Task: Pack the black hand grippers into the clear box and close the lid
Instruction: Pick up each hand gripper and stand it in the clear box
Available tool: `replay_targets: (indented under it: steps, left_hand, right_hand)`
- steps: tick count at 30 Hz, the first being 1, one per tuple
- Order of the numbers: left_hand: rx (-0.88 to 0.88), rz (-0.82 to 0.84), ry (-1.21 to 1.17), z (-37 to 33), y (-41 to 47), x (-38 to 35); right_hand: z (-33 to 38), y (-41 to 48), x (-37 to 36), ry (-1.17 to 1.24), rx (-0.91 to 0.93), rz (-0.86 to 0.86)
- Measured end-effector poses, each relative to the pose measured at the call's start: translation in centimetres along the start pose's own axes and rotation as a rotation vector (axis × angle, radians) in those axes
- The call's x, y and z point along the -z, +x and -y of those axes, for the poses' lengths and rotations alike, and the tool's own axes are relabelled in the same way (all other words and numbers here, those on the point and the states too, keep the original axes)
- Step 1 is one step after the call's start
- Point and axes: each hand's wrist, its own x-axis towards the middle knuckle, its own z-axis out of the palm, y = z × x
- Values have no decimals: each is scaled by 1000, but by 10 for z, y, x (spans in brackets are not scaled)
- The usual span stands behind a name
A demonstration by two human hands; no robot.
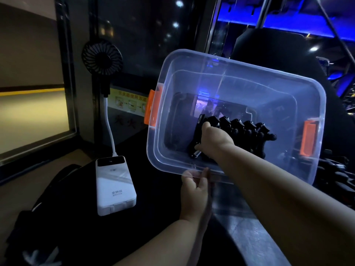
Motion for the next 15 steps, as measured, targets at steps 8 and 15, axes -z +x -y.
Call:
replay_targets:
  steps: [8, 15]
  left_hand:
    - [25, 41, -55, -5, -5, 1]
    - [9, -14, 7, 0, -2, 1]
  right_hand:
    - [6, -2, 6, -524, 227, -273]
    - [-11, 6, -3, -382, 319, -98]
